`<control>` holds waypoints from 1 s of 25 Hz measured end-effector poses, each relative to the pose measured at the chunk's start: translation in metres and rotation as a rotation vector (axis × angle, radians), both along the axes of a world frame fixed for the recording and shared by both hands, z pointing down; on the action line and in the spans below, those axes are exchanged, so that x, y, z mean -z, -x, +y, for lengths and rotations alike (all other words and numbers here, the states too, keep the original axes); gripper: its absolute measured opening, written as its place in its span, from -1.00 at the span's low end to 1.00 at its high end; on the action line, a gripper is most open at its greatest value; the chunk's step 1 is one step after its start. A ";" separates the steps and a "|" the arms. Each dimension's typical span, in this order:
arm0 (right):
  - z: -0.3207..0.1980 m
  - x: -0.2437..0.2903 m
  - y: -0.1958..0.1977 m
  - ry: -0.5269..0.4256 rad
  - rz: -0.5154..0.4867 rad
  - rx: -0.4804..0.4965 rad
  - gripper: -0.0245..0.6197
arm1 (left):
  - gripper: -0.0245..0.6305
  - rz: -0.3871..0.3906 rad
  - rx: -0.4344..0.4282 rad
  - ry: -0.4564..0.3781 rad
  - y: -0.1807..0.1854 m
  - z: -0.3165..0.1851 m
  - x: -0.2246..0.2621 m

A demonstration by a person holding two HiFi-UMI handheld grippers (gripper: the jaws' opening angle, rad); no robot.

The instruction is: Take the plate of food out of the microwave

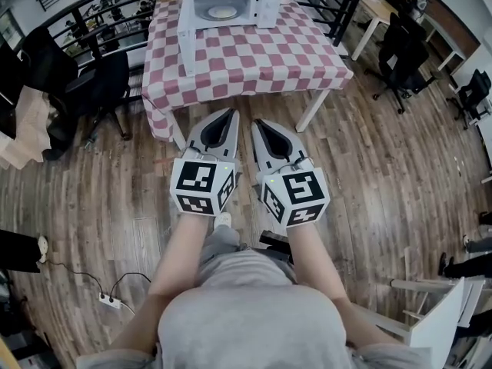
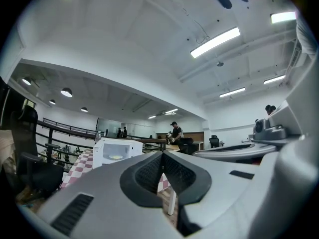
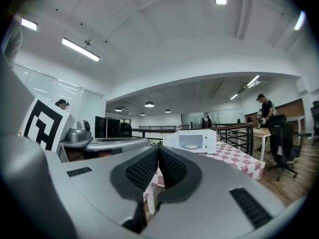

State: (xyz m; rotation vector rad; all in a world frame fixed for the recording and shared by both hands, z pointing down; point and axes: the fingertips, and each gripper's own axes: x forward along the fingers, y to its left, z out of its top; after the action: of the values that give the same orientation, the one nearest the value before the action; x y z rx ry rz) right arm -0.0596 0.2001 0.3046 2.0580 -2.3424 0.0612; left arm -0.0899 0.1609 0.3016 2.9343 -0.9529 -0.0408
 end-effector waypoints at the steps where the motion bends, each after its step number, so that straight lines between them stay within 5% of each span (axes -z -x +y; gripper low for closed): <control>1: -0.007 0.000 -0.001 0.001 0.000 -0.003 -0.84 | -0.92 -0.002 -0.003 0.002 -0.001 -0.007 0.000; 25: -0.163 -0.009 -0.012 0.033 0.018 -0.067 -0.84 | -0.92 -0.004 -0.074 0.028 -0.022 -0.160 -0.010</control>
State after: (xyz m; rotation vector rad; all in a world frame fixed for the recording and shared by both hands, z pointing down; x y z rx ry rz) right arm -0.0473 0.0372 0.3136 2.1123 -2.2471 0.0815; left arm -0.0675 0.0010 0.3118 2.9417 -0.8374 -0.0185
